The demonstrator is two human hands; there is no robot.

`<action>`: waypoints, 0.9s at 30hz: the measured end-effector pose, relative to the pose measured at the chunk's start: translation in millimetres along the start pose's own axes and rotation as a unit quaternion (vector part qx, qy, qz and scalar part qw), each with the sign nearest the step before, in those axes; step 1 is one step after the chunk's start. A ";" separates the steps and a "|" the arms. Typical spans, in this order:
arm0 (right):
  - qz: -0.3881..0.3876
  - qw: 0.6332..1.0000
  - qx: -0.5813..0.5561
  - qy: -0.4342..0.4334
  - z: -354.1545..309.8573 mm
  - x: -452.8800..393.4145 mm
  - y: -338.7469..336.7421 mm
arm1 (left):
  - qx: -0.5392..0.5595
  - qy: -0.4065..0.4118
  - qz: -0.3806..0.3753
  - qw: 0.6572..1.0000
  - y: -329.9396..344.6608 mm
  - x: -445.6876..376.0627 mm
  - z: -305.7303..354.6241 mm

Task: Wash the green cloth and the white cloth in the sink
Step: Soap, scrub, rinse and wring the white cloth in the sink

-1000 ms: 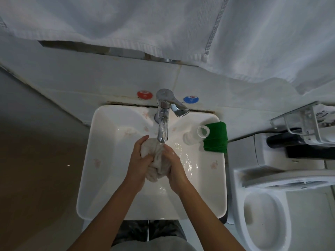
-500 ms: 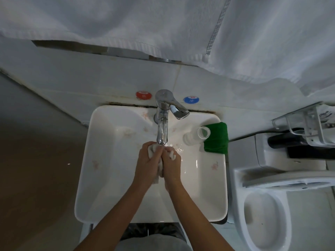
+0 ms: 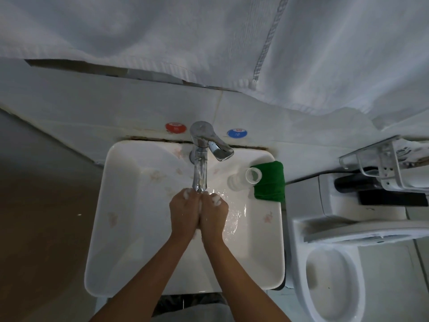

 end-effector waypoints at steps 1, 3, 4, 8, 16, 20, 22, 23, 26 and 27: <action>-0.005 1.000 0.017 -0.013 -1.8 0.0 1.2 | 0.006 -0.002 -0.013 1.000 2.0 -3.1 -2.1; -0.036 0.998 0.040 -0.023 -0.9 0.0 4.6 | 0.005 0.005 -0.040 0.999 3.2 -9.1 -5.3; -0.060 0.997 0.040 -0.010 -2.0 2.2 7.1 | 0.006 0.011 -0.054 0.998 3.0 -11.0 -4.3; -0.136 0.982 -0.055 0.122 9.5 5.5 12.8 | 0.053 -0.012 -0.114 0.992 1.9 -13.1 -4.4; -0.245 0.961 0.032 0.124 10.1 3.2 16.1 | 0.180 -0.050 -0.202 0.961 5.0 3.2 -0.6; -0.294 0.951 0.039 0.090 0.6 5.3 19.4 | 0.093 -0.027 -0.180 0.979 -1.8 -0.7 -5.5; -0.243 0.968 0.039 0.043 -12.3 1.6 14.9 | 0.032 0.054 -0.144 0.988 -6.9 -2.0 7.7; -0.215 0.976 0.027 0.021 -16.6 0.0 11.9 | 0.002 0.100 -0.136 0.986 -6.9 -2.9 15.9; -0.168 0.986 -0.008 -0.017 -20.8 -4.6 3.9 | -0.093 0.127 -0.173 0.972 0.6 -4.9 12.1; -0.160 0.986 -0.023 -0.025 -22.6 -3.7 1.9 | -0.104 0.096 -0.190 0.972 2.9 -5.1 3.3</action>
Point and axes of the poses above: each hand's wrist, its own x-axis away from the middle knuckle, its own y-axis out of the palm, z = x × y, the point moved 10 cm from there along -x, towards the middle knuckle, and after that the axes turned 10 degrees about -x, right-handed, at the moved point
